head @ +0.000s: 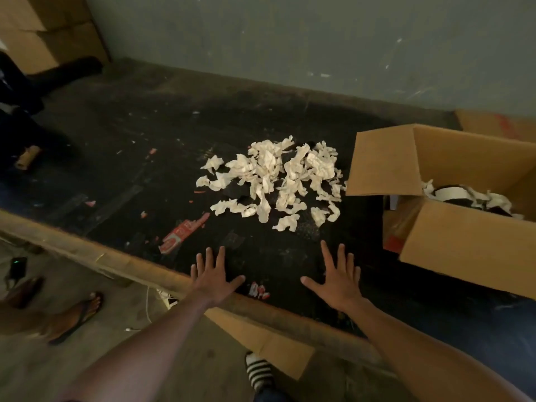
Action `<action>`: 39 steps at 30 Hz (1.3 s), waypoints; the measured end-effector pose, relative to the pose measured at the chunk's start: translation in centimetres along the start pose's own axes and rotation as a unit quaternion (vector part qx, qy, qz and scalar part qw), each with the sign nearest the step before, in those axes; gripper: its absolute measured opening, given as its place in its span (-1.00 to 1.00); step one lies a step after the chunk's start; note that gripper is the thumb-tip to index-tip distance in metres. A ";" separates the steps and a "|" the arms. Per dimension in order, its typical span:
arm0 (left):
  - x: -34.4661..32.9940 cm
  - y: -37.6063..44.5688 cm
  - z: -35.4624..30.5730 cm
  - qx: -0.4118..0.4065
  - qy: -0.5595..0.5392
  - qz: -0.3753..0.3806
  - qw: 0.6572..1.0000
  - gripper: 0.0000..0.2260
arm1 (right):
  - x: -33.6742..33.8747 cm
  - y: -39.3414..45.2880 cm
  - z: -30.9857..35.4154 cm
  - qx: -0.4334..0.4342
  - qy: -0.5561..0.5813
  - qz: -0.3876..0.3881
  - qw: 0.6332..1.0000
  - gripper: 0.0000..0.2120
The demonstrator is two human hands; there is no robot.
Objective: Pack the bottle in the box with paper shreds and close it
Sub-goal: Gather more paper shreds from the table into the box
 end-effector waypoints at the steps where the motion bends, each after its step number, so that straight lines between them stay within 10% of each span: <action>1: -0.1 0.4 0.3 -0.002 0.014 -0.005 1.000 -0.08 | -0.3 0.4 0.1 -0.005 0.003 -0.009 1.000 0.06; 16: 7.0 17.6 3.9 -0.017 0.023 -0.046 0.999 0.20 | 1.1 16.5 7.9 -0.024 -0.028 -0.096 0.995 -0.06; 21: 10.4 20.6 2.3 -0.142 -0.022 -0.127 0.982 -0.27 | 0.0 18.4 13.4 0.106 0.008 -0.061 0.993 -0.16; 24: 13.3 21.1 2.8 -0.177 -0.055 -0.231 0.955 -0.47 | 2.7 18.2 15.5 0.189 0.069 -0.167 0.965 -0.36; 29: 15.3 26.5 6.4 -0.044 -0.134 -0.242 0.960 -0.48 | 9.5 21.6 10.0 -0.065 0.156 -0.378 0.910 -0.41; 34: 16.3 31.8 5.2 -0.088 -0.201 -0.158 0.963 -0.32 | 10.2 25.3 4.1 -0.296 0.243 -0.317 0.868 -0.32; 39: 15.0 34.5 1.1 -0.166 -0.182 -0.055 0.968 -0.32 | 9.6 28.3 5.5 -0.255 0.176 -0.207 0.928 -0.37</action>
Point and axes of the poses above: each hand's wrist, its own y-axis towards the middle knuckle, its own x-axis out of the back of the hand, z = x × y, the point moved 6 cm from there along y, towards the middle knuckle, and after that the axes turned 9 degrees about y, right-handed, at the moved point
